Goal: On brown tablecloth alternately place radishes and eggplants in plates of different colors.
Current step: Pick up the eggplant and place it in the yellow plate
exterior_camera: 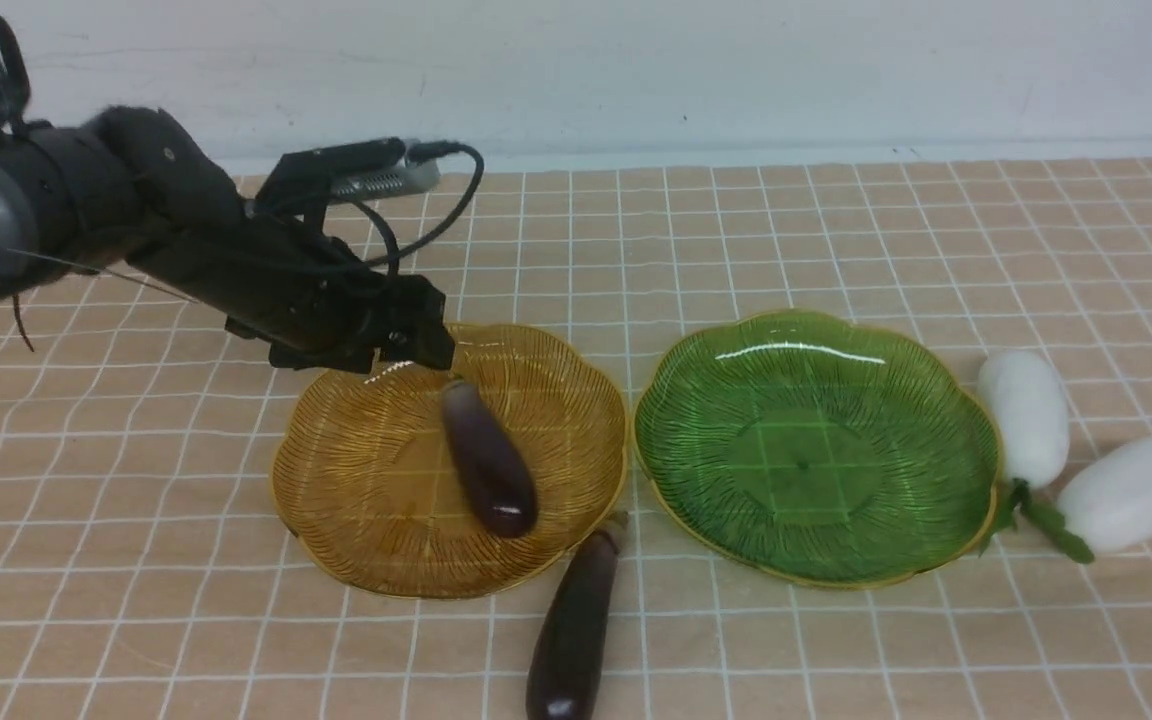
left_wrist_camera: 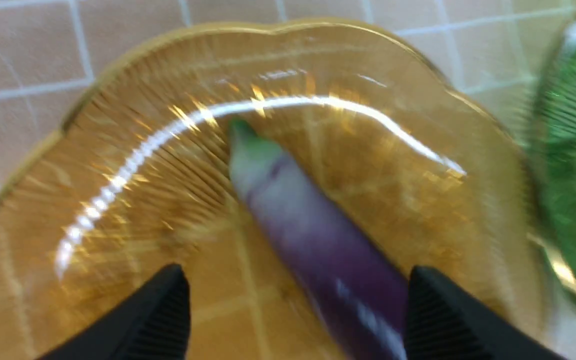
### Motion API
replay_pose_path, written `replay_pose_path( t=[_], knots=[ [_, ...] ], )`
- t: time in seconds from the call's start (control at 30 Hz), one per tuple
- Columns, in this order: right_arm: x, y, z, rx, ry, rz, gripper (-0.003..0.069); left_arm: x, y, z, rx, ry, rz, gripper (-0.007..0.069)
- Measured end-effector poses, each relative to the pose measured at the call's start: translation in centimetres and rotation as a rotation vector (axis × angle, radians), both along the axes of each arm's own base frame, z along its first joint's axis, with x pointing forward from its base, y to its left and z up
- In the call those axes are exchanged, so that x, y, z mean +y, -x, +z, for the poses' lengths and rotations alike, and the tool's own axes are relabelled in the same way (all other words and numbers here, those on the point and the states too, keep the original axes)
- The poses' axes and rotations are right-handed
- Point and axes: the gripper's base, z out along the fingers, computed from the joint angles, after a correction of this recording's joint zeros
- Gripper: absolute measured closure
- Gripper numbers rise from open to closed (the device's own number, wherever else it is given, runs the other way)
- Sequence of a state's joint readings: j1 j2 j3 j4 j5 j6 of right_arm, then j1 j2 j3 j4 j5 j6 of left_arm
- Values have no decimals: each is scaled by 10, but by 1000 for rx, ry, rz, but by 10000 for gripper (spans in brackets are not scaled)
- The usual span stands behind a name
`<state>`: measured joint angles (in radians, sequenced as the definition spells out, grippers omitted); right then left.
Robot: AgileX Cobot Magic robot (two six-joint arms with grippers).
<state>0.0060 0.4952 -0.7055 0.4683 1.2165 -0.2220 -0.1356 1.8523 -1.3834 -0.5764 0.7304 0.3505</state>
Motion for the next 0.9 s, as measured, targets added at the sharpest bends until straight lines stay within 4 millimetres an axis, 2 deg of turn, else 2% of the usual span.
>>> replay_pose_path(
  t=[0.07,0.13,0.17,0.27,0.3,0.37,0.4,0.43,0.47,0.5,0.53,0.67,0.73,0.8,0.9],
  knots=[
    [0,0,0,4,1,2,674,-3,4,9,21,12,-26,121],
    [0,1,-1,8,1,4,674,-9,13,20,52,18,-78,182],
    [0,1,-1,9,1,4,674,-15,19,25,68,15,-120,234],
    [0,1,-1,11,1,5,674,-48,54,36,143,-48,-339,504],
    [0,1,-1,10,1,5,674,-55,62,36,165,-69,-383,538],
    [0,1,-1,11,2,5,674,-83,90,26,247,-138,-513,605],
    [0,1,-1,11,2,5,674,-88,95,23,266,-151,-529,609],
    [0,1,-1,12,2,5,674,-102,114,11,332,-204,-570,620],
    [0,1,-1,11,2,5,674,-104,116,10,336,-213,-581,621],
    [0,1,-1,14,2,6,674,-117,135,-2,388,-278,-585,623],
    [0,1,-1,16,2,8,674,-122,142,-9,396,-325,-561,617],
    [0,2,-1,22,3,10,674,-131,144,-13,345,-374,-477,592],
    [1,2,-2,25,3,12,674,-134,139,-12,303,-354,-358,527],
    [1,2,-1,25,1,12,674,-134,137,-13,291,-352,-326,496],
    [2,2,-1,25,-10,16,674,-135,133,-16,277,-354,-290,387]
  ],
)
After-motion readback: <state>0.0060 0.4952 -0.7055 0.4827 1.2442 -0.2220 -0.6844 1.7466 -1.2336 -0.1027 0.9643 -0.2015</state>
